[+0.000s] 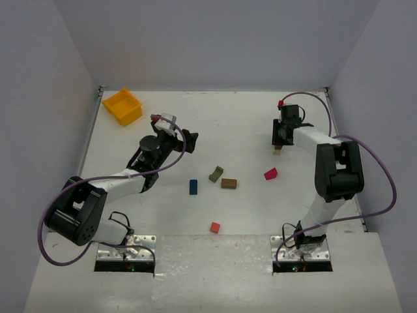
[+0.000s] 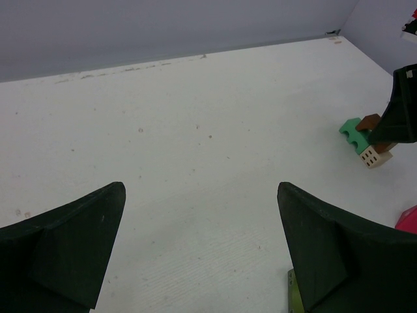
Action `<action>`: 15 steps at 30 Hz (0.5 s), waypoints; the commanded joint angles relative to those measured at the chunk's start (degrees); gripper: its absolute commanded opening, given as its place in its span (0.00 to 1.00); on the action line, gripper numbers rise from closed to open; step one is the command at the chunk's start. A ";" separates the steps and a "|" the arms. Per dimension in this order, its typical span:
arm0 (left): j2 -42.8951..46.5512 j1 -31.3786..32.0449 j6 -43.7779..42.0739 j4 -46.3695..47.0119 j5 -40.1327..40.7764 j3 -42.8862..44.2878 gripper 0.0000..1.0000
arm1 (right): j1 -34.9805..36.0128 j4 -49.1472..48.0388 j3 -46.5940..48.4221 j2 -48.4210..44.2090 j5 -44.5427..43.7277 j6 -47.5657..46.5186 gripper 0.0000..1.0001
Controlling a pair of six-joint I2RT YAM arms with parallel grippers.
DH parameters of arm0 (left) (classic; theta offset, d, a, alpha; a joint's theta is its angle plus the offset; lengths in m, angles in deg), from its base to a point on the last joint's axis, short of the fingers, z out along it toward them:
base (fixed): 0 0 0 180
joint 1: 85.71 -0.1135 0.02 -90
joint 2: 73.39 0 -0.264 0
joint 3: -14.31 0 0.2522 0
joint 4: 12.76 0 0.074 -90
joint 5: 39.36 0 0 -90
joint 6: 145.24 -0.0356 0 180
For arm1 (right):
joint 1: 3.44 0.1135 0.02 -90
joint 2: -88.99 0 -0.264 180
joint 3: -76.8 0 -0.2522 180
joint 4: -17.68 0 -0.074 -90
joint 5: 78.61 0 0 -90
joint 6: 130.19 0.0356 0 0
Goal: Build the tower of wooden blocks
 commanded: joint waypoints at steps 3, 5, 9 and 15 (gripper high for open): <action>-0.34 -0.61 -0.07 2.53 -1.25 0.79 1.00 | 0.11 0.45 0.46 -2.65 0.62 0.31 0.37; -0.35 -0.61 -0.06 2.56 -1.35 0.79 1.00 | 0.06 0.50 0.50 -2.75 0.75 0.34 0.37; -0.34 -0.61 0.02 2.59 -1.44 0.85 1.00 | 0.06 0.55 0.51 -2.75 1.09 0.49 0.38; -0.72 -0.61 -0.07 2.41 -1.73 1.08 1.00 | 0.17 1.63 1.39 -2.22 1.53 0.11 0.44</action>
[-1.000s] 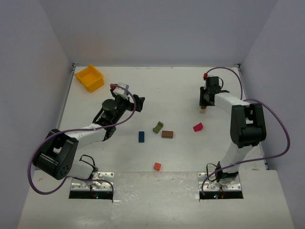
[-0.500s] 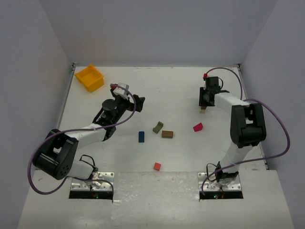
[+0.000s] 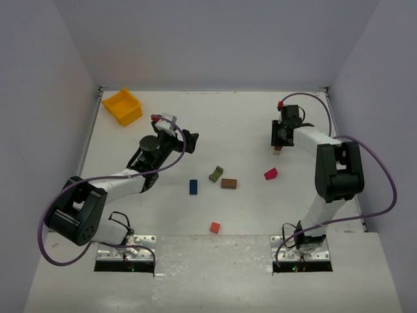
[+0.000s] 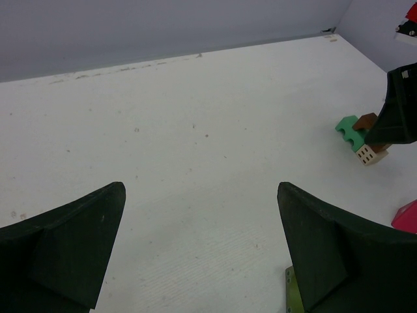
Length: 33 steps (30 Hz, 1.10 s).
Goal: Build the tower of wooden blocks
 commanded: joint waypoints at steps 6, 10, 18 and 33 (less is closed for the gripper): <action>-0.91 -0.61 -0.16 2.07 -1.25 1.44 1.00 | 0.14 -0.01 1.51 -1.84 0.49 0.22 0.44; -0.99 -0.61 -0.16 2.13 -1.44 1.58 1.00 | 0.23 0.08 1.57 -1.93 0.31 0.18 0.44; -1.35 -0.60 -0.24 2.04 -1.83 1.76 1.00 | 0.31 0.92 3.64 -1.42 -0.03 -0.30 0.45; -0.37 -0.61 0.03 1.86 -1.48 1.31 1.00 | 0.67 2.45 7.37 -3.00 0.12 -1.54 0.73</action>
